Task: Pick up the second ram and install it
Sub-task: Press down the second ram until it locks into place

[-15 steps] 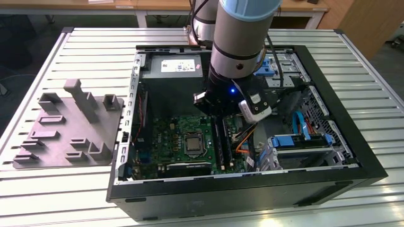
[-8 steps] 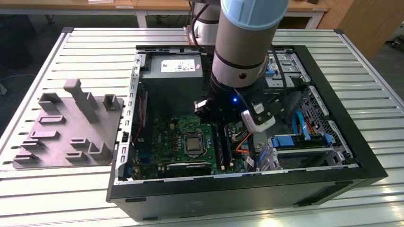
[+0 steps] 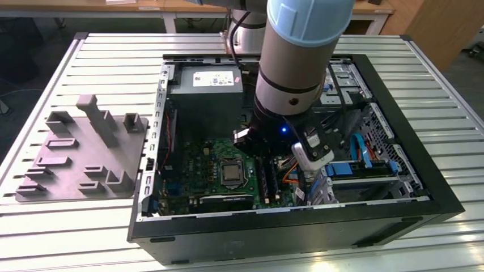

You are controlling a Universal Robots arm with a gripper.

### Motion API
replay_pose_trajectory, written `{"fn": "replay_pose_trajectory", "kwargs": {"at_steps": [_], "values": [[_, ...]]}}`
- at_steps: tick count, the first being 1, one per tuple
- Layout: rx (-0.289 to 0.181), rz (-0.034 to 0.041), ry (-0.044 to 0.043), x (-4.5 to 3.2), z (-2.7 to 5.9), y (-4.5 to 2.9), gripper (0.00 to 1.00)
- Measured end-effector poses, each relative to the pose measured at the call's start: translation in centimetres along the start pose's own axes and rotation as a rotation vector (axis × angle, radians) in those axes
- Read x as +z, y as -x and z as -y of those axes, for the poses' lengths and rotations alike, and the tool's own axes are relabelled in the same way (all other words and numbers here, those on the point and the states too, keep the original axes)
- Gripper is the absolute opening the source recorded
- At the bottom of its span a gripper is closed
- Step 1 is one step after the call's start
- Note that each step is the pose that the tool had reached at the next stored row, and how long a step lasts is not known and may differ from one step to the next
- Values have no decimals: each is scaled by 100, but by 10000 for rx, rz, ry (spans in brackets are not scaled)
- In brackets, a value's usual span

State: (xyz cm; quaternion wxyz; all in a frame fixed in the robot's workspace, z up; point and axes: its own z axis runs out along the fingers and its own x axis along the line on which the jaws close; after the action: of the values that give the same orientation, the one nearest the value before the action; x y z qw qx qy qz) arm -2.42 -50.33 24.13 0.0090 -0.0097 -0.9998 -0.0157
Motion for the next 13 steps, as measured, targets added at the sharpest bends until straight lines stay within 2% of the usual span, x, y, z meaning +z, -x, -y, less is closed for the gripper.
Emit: {"fn": "replay_pose_trajectory", "kwargs": {"at_steps": [2, 7, 13], "values": [[0, 1, 1, 0, 11, 1, 10], [0, -12, -1, 2, 101, 3, 10], [1, -43, -6, 45, 136, 11, 10]]}}
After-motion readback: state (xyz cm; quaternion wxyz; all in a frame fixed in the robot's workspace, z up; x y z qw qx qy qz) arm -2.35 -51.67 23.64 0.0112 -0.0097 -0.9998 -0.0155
